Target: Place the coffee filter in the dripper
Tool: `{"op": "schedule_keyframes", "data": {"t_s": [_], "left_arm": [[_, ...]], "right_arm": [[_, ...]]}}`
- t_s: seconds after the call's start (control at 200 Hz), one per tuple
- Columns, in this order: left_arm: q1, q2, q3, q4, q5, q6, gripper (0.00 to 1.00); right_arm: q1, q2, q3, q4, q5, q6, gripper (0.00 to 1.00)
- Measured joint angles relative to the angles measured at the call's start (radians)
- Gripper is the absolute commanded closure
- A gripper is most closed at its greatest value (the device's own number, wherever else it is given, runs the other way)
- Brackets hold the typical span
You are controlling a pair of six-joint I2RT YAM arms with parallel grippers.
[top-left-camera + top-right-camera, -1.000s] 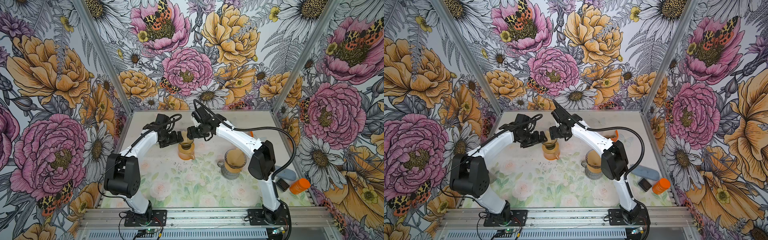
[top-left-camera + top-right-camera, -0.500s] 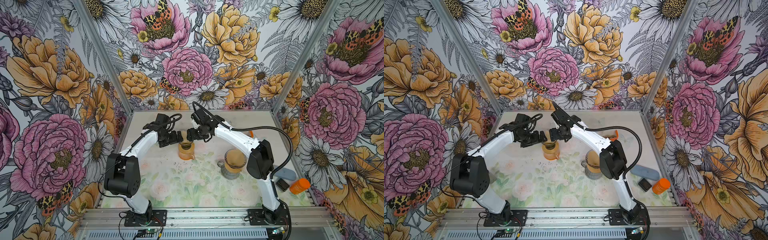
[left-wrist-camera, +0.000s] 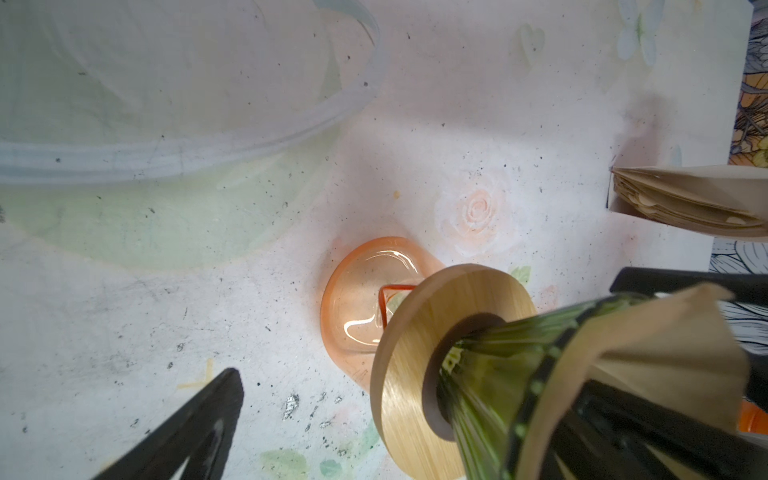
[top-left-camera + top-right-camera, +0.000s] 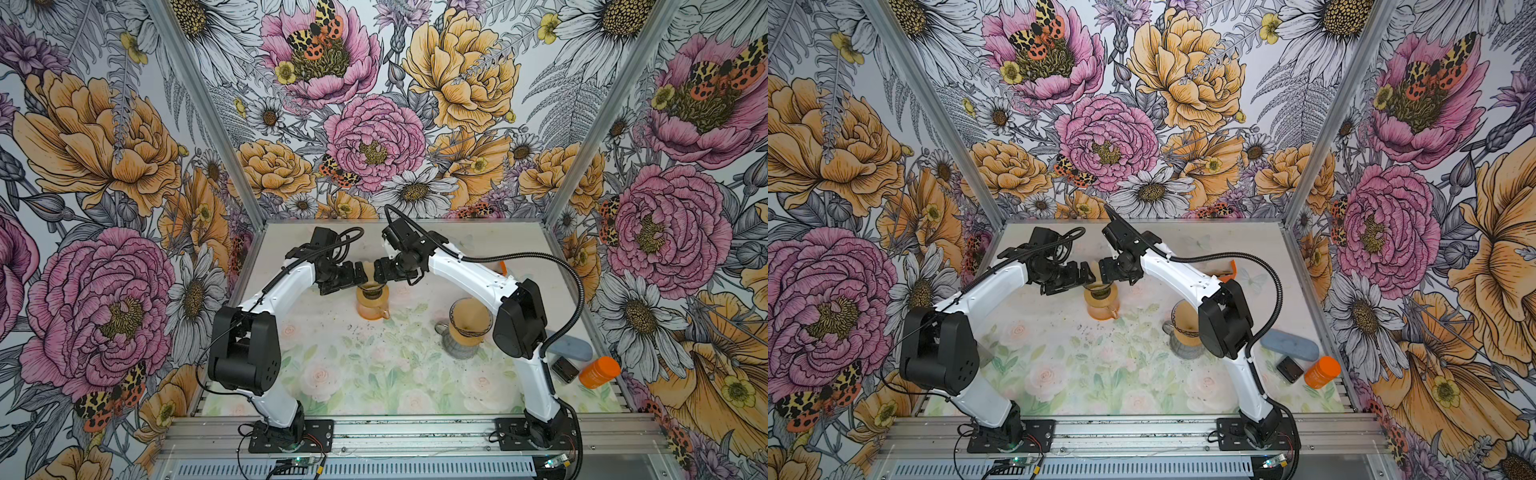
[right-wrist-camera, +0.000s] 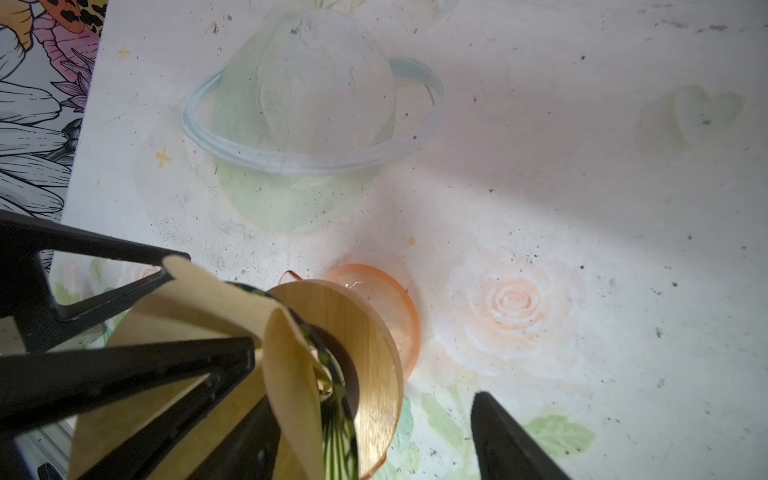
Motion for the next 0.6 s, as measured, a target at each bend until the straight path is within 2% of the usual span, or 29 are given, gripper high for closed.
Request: {"op": "schedule_keyframes", "data": {"t_s": [0.6], "left_arm": [[0.024, -0.089, -0.004, 0.001, 0.051, 0.001, 0.01]], "right_arm": [[0.000, -0.002, -0.001, 0.000, 0.002, 0.000, 0.26]]}}
